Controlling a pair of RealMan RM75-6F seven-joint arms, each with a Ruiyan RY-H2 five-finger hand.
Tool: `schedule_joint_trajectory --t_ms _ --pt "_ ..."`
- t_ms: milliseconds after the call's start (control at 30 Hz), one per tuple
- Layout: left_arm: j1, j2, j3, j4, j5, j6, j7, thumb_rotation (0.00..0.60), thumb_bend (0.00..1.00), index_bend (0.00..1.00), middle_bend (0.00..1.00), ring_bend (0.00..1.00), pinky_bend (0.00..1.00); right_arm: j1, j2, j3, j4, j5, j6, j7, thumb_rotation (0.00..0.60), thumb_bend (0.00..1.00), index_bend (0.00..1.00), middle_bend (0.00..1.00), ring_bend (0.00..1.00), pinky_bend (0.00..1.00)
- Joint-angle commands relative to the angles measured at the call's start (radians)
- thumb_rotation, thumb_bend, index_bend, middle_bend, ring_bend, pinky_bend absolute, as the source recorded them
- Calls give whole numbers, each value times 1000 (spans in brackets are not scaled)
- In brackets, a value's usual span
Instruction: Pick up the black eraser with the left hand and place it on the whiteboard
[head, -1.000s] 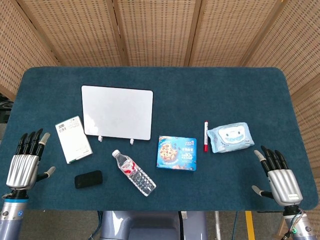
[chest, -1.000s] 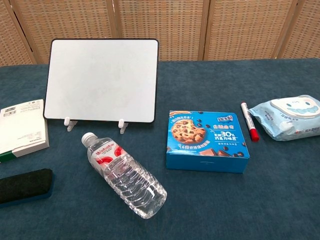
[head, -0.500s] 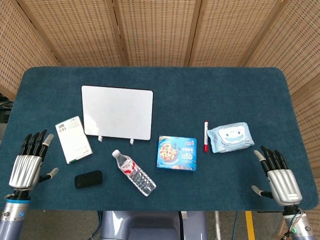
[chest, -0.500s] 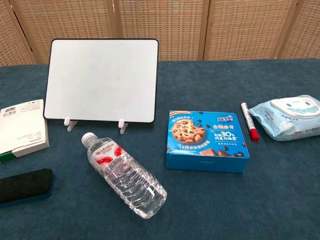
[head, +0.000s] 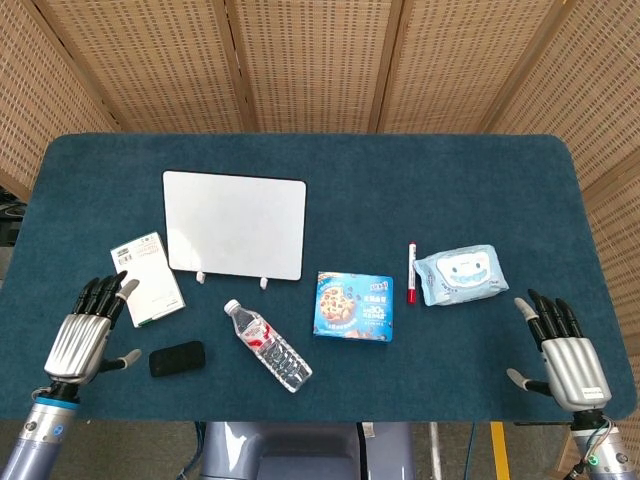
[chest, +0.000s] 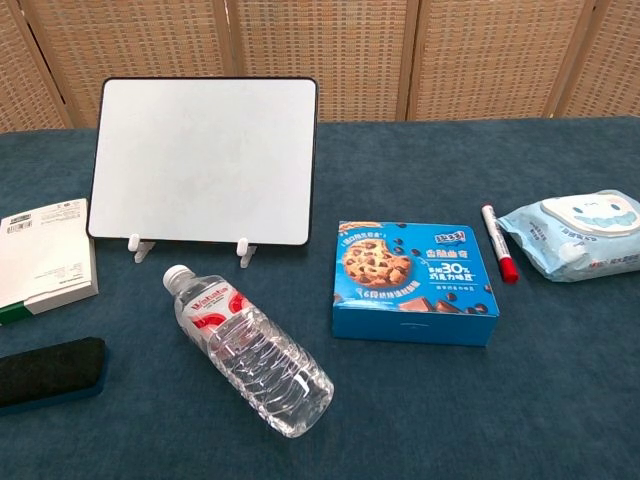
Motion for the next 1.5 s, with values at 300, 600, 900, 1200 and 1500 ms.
schedule_joint_trajectory --t_ms 300,600,900,1200,1500 --pt "-44 47 39 -112 -147 -151 132 600 0 227 0 0 0 0 6 -3 1 -10 3 21 600 53 0 0 0 0" --pt "-65 31 42 -108 -220 -184 183 600 0 274 0 0 0 0 8 -5 2 -14 5 31 600 53 0 0 0 0" --pt "-56 -42 42 -101 -306 -144 266 599 0 309 0 0 0 0 7 -7 2 -20 6 28 600 53 0 0 0 0" --pt "-49 -94 33 -111 -371 -100 328 600 0 313 0 0 0 -2 8 -10 0 -29 13 31 600 53 0 0 0 0" --pt "-70 -133 19 -95 -427 -115 345 600 0 313 0 0 0 -3 9 -13 1 -36 15 35 600 53 0 0 0 0"
